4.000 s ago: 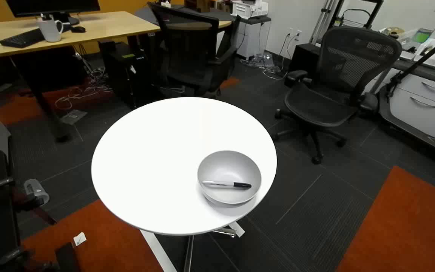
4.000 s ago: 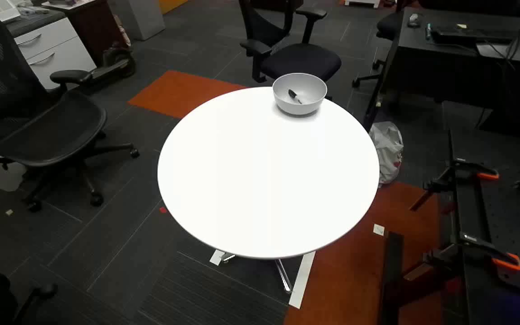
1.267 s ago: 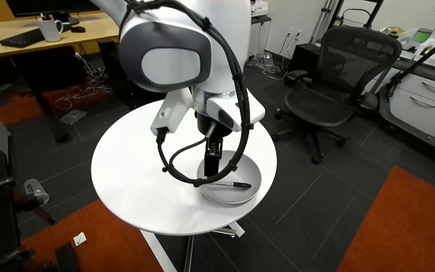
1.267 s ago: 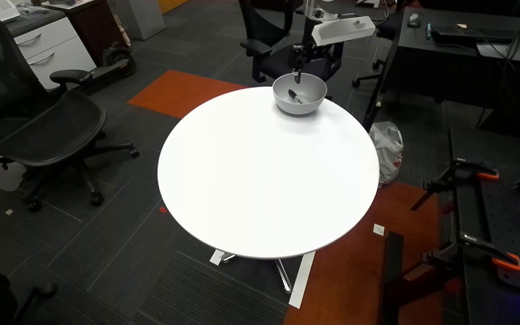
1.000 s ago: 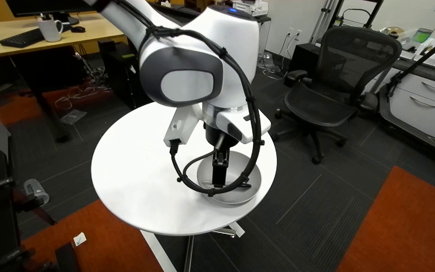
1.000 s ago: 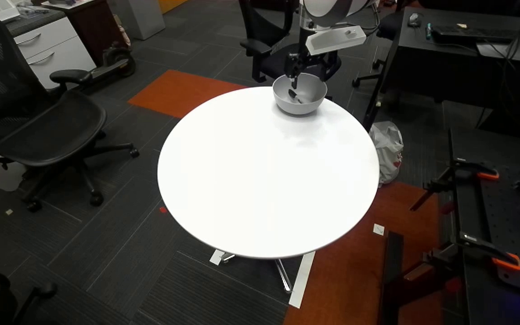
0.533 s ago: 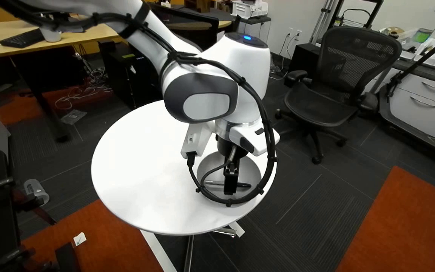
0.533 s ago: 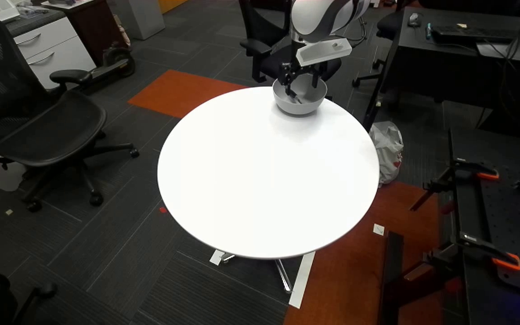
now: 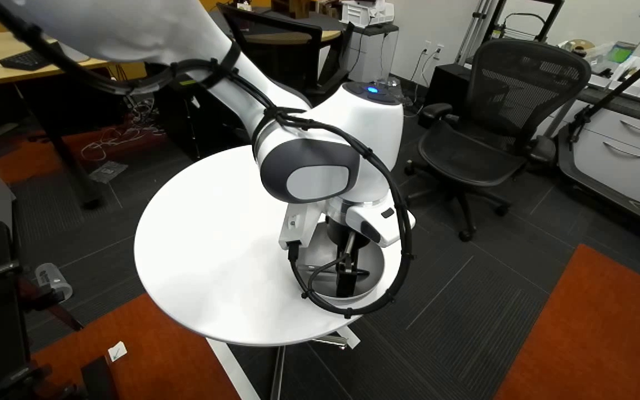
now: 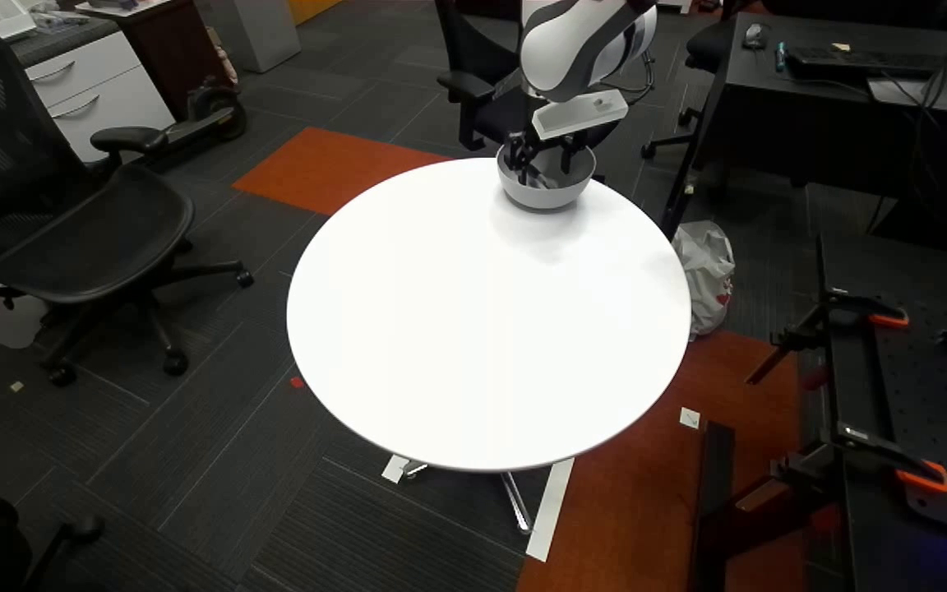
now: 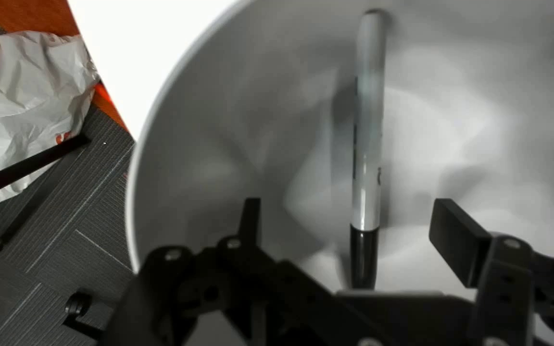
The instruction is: Put the marker on the table
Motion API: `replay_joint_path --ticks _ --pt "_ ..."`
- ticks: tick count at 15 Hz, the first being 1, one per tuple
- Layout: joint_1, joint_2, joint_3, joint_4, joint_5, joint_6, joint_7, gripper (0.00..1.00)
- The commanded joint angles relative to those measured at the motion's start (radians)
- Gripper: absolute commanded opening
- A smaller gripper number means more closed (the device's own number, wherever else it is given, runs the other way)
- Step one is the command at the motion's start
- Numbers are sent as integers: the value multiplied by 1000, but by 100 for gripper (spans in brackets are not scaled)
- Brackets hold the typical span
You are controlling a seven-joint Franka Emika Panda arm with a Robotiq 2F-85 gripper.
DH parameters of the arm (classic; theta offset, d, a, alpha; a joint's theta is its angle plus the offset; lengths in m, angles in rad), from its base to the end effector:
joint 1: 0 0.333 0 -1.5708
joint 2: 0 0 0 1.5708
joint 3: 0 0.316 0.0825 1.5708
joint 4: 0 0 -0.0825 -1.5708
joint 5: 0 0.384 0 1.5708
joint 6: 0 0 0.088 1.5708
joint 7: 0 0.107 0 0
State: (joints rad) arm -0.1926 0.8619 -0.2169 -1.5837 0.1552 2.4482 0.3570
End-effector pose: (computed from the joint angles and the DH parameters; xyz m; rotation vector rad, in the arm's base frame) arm 0.6446 -0.2585 0.1383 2.8293 -1.2116 0.0380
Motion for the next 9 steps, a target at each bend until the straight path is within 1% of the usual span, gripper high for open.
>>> replay_joint_path --ticks 1,5,9 --pt "-12 34 8 52 6 -37 0 59" --pt "-1 37 9 45 7 -23 9 27" --pt "2 24 9 32 8 -16 11 1"
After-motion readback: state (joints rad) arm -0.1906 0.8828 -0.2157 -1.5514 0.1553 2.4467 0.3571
